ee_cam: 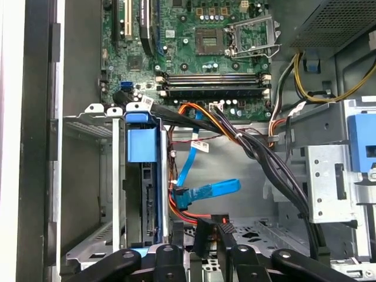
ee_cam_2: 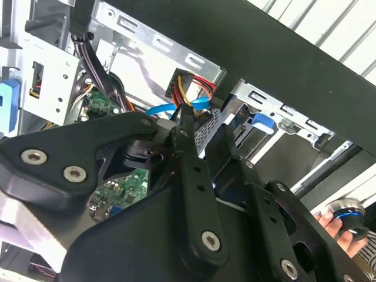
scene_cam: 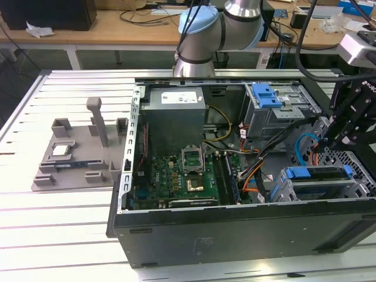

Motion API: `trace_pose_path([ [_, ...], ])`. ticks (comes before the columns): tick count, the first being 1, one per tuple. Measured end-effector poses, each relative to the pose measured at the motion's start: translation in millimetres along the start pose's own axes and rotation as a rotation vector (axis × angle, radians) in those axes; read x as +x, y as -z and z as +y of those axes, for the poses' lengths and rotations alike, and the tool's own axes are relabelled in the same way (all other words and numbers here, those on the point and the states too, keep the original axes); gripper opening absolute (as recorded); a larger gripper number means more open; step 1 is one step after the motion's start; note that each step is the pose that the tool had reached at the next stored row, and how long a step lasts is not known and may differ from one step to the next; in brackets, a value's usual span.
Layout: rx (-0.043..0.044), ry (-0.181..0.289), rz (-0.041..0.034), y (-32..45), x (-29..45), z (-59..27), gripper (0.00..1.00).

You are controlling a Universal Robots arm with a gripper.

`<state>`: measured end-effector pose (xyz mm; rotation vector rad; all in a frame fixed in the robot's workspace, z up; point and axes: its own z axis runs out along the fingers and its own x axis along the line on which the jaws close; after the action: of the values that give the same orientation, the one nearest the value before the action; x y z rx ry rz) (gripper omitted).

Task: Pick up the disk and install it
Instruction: 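Insert the first disk wire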

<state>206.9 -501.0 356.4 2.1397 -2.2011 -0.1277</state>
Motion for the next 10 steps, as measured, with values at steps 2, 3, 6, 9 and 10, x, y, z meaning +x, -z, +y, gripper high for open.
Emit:
trace_pose_path([
  [2, 0.0000, 0.000, 0.0010, 0.0, 0.0, 0.0, 0.36],
  [3, 0.0000, 0.000, 0.0011, 0.0, 0.0, 0.0, 0.36],
  [6, -0.0001, 0.000, 0.0012, 0.0, 0.0, 0.0, 0.36],
  [9, 0.0000, 0.000, 0.0013, -0.1, 0.0, 0.0, 0.22],
  [10, 0.0000, 0.000, 0.0013, 0.0, 0.0, 0.0, 0.17],
])
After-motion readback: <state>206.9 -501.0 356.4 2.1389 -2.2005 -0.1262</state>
